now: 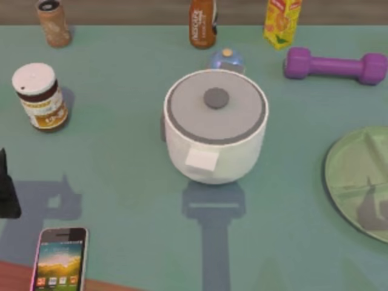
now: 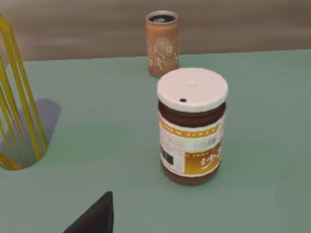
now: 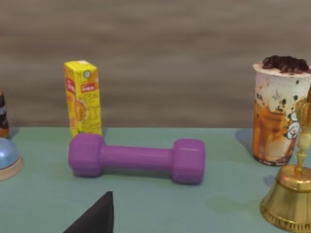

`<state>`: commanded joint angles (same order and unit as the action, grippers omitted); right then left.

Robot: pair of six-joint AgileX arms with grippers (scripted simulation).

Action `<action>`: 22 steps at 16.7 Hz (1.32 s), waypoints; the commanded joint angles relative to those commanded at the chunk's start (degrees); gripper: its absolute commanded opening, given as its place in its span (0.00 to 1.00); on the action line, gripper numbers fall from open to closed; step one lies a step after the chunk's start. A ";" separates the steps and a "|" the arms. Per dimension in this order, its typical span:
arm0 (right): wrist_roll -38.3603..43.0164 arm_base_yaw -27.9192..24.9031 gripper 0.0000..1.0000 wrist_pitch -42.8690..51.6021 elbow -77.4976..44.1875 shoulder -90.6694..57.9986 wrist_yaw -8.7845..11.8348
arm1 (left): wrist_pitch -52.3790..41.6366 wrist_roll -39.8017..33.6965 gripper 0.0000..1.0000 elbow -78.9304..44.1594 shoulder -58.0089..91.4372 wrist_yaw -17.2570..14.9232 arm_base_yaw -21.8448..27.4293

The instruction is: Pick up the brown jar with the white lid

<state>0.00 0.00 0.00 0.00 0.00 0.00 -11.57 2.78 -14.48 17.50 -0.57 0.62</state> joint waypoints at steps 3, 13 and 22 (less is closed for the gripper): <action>0.00 0.00 1.00 0.00 0.00 0.00 0.00 | -7.67 2.03 1.00 -12.35 12.40 -0.10 0.12; 0.00 0.00 1.00 0.00 0.00 0.00 0.00 | -39.88 10.72 1.00 -66.52 65.28 -0.06 0.24; 0.00 0.00 1.00 0.00 0.00 0.00 0.00 | -66.92 17.90 1.00 -111.75 109.69 0.05 0.31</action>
<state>0.00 0.00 0.00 0.00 0.00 0.00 -78.50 20.69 -126.23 127.19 -0.52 0.93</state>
